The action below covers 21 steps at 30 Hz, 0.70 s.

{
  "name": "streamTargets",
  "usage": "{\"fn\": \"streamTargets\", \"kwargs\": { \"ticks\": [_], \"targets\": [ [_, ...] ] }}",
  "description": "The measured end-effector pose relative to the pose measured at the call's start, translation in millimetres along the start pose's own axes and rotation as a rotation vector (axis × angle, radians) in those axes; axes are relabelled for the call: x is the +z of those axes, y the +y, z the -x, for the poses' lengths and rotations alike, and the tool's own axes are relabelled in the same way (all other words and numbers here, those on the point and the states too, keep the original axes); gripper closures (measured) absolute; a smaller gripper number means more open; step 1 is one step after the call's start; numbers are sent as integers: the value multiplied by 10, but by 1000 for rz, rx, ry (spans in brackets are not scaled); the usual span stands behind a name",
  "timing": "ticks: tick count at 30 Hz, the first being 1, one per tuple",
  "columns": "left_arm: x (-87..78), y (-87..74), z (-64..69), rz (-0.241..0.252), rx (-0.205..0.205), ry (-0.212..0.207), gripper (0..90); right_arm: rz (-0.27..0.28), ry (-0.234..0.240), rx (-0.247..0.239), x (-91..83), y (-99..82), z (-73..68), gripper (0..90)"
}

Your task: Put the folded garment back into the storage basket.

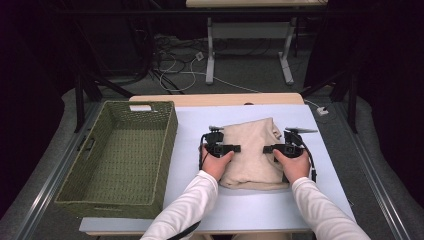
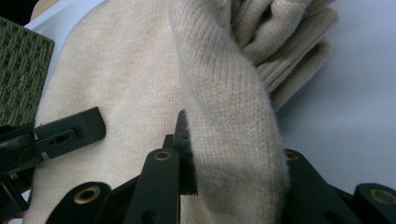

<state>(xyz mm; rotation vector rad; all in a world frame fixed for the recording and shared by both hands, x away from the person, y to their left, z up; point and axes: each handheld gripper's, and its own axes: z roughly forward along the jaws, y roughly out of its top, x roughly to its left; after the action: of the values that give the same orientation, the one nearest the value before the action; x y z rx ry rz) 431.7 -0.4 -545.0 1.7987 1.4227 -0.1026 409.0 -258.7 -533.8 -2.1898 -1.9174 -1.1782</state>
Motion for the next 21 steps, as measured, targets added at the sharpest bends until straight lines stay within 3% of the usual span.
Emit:
{"fn": "streamTargets", "kwargs": {
  "ticks": [1, 5, 8, 21],
  "targets": [
    [-2, 4, 7, -2, 0, 1, 529, 5, 2, 16, 2, 1, -13, 725],
    [-12, 23, 27, -10, 10, 8, 538, 16, -1, -3, -3, -1, -4, 732],
    [-18, 32, 35, -12, 11, 12, 543, 12, 3, 9, -14, 13, -18, 738],
    [-77, 99, 60, -8, 1, -5, 552, -3, 18, 4, -139, 95, -107, 751]
  ]
}}
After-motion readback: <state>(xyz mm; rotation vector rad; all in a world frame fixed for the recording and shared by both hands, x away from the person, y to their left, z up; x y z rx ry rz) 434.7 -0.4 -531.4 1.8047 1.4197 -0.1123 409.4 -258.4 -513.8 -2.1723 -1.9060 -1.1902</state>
